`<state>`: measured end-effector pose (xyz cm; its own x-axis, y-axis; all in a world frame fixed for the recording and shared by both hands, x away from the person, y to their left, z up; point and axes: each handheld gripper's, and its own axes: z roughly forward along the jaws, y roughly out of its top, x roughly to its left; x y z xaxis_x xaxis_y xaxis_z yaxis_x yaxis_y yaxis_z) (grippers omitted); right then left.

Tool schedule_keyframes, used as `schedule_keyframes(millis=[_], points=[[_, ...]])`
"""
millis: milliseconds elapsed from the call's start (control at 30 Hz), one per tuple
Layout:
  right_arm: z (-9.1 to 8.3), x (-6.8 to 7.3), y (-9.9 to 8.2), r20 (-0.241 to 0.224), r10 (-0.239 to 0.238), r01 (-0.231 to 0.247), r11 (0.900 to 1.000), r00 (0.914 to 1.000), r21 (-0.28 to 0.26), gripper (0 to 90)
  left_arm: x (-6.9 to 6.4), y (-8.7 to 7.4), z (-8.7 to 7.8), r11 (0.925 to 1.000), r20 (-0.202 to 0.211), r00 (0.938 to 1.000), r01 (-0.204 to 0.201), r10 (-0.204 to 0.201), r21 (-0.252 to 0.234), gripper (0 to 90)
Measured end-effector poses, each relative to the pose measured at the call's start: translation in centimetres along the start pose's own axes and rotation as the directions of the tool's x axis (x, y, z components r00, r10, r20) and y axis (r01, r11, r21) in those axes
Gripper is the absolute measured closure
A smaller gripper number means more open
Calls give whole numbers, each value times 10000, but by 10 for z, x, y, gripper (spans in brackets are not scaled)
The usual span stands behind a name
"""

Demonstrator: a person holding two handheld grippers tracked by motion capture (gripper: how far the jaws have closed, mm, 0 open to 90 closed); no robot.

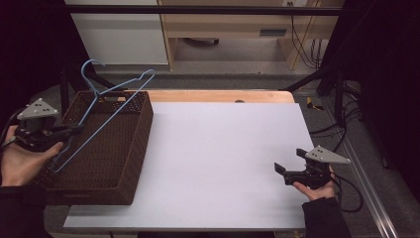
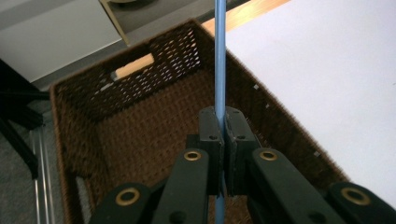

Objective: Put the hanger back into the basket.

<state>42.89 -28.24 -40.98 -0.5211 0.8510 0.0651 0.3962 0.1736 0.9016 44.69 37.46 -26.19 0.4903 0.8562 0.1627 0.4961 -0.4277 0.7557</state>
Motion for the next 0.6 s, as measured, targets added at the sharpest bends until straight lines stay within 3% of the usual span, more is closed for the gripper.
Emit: schedule_keyframes(millis=[300, 600], points=[[0, 0, 0, 16, -35, 35, 10000, 10000, 40, 30, 24, -28, -2, 9981, -428, 9989, 235, -211, 567, 874], [1, 0, 0, 31, -46, 46, 10000, 10000, 43, 30, 36, -50, 5, 9960, -377, 9989, 311, -280, 839, 874]])
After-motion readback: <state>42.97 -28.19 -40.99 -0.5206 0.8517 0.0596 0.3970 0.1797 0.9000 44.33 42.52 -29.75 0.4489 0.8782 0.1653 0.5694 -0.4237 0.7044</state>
